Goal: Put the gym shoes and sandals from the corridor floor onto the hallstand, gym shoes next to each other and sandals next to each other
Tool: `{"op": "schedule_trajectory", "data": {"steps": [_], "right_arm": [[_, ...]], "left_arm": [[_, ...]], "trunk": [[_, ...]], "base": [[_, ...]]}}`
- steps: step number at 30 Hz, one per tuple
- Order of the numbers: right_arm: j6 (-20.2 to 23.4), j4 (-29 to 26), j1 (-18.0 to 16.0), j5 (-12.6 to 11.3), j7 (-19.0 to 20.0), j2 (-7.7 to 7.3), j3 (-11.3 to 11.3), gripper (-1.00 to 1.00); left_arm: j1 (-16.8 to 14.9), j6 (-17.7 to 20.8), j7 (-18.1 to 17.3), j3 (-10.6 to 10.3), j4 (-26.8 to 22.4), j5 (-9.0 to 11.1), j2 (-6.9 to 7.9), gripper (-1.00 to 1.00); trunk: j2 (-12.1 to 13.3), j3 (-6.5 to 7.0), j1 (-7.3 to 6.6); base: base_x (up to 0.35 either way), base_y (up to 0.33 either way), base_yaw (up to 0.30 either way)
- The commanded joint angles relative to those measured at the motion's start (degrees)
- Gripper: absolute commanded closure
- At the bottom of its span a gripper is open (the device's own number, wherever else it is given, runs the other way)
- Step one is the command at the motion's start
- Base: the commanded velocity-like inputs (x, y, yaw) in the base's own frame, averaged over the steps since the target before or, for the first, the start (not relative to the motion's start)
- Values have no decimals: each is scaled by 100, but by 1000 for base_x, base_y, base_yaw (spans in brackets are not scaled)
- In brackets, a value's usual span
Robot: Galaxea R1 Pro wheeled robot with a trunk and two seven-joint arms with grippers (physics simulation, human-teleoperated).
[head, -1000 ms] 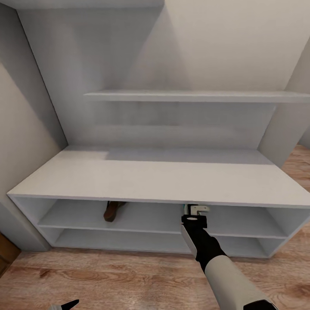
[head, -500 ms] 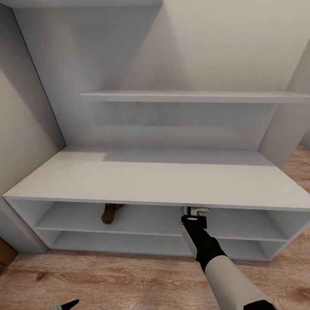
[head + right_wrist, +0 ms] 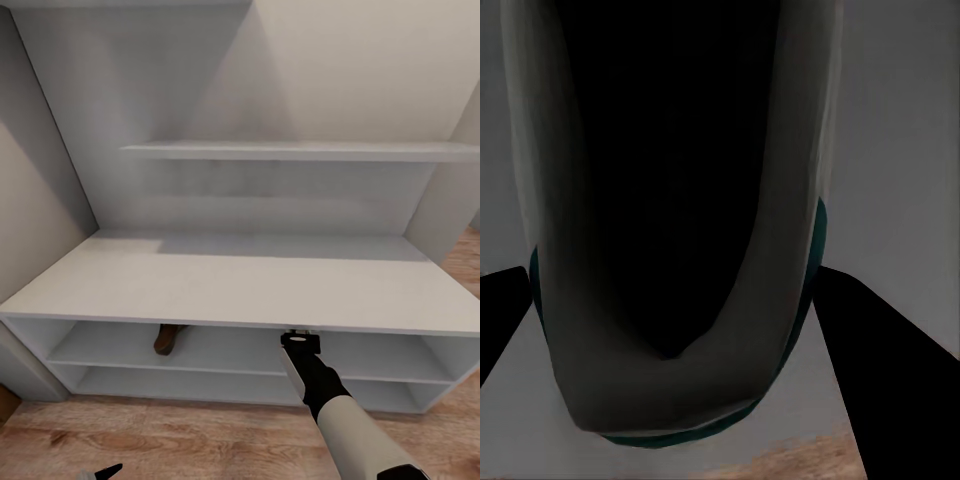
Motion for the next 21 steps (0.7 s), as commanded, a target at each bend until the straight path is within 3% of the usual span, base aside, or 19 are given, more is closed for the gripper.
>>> {"op": "schedule_trajectory", "data": {"steps": [1, 21], "right_arm": [[34, -12, -7, 58, -45, 0, 33, 100], [34, -21, -7, 62, -45, 0, 33, 100]], "left_arm": [[-4, -24, -23, 22, 3, -16, -2, -100], [-4, -24, -23, 22, 3, -16, -2, -100]], "trunk": [[-2, -4, 0], [-2, -4, 0]], "base": [[134, 0, 0], [19, 0, 0]]}}
